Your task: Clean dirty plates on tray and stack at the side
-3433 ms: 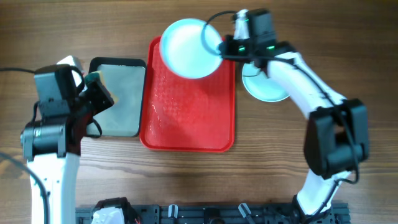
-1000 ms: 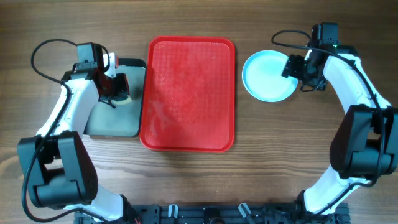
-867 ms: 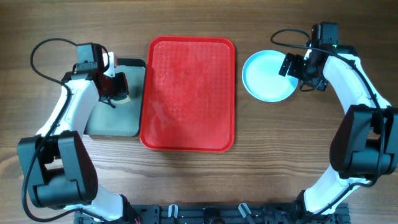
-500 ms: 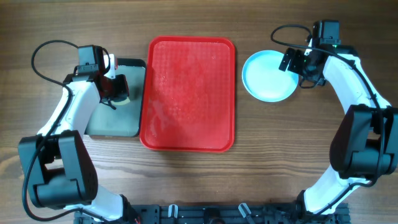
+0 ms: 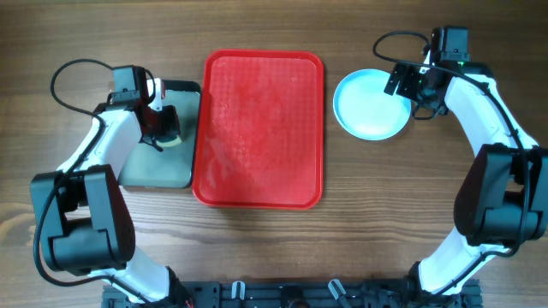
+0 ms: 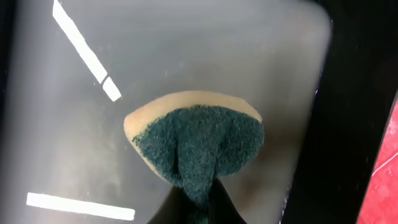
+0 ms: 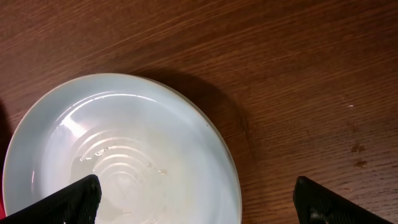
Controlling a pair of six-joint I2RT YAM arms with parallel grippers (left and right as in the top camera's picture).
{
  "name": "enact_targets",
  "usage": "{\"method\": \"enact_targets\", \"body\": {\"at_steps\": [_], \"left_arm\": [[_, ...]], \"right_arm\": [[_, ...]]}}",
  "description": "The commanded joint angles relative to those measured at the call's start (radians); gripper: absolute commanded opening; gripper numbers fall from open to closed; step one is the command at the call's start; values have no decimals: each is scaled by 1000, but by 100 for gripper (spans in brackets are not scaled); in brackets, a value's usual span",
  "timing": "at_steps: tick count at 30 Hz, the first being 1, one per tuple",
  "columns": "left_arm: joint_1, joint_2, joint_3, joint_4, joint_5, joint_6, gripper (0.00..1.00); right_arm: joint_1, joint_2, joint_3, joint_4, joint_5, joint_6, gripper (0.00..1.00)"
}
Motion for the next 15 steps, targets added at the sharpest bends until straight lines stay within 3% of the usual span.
{"method": "enact_targets", "body": {"at_steps": [1,11,13,15], "left_arm": [[3,6,-8,15,-6,12,5],[3,11,-69,92,-6,12,7],[3,11,-69,97,-6,12,13],[3,11,-69,102,-6,12,36]], "right_arm": [[-5,-22,-11,5,-15,2,100],[-5,-22,-11,5,-15,2,100],[-5,-22,-11,5,-15,2,100],[-5,-22,-11,5,-15,2,100]]}}
